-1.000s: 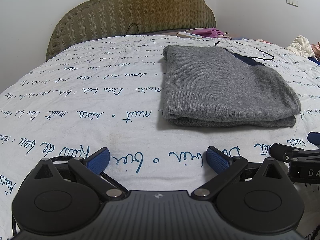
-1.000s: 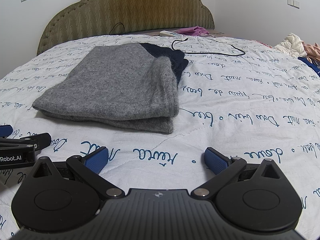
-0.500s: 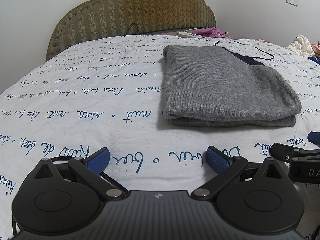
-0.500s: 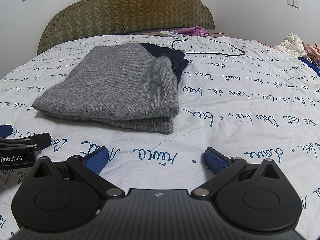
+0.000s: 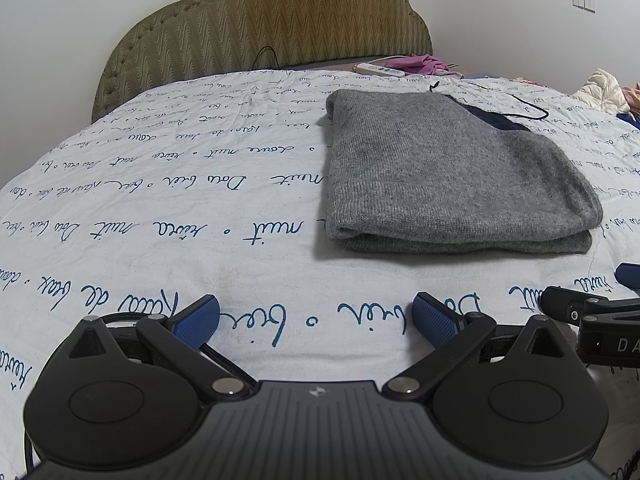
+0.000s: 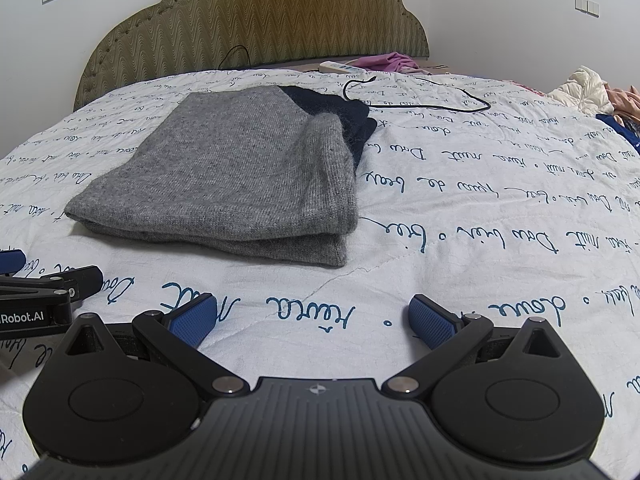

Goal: Fold small clothes

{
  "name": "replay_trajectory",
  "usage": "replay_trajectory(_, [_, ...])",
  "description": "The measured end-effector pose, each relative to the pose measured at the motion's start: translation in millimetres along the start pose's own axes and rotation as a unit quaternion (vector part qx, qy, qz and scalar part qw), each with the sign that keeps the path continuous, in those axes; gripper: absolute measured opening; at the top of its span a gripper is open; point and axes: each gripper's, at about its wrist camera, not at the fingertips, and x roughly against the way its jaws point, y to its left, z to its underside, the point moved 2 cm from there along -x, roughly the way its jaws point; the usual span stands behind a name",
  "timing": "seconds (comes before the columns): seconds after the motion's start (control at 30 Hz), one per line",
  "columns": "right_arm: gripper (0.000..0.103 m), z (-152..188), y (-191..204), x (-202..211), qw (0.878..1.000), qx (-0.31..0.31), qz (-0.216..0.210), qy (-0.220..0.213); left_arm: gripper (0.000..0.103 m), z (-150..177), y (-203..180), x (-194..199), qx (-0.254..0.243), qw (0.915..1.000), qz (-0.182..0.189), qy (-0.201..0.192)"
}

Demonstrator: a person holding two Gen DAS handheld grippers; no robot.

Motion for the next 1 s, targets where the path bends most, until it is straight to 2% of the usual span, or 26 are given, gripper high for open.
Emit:
replay_trajectory(0.8, [0.103,-2.8,6.3,6.5,1.000,0.002,0.002,0.005,0.103,-1.2,2.2,3.2,-0.001,1.0000,-0.001,0.003])
replay_trajectory(1.0, [0.103,-1.5,22.8,23.3,1.000,0.011,-0.022,0.001,0.103,-2.6,0.7,7.6,-0.003,1.0000,0.000,0.006])
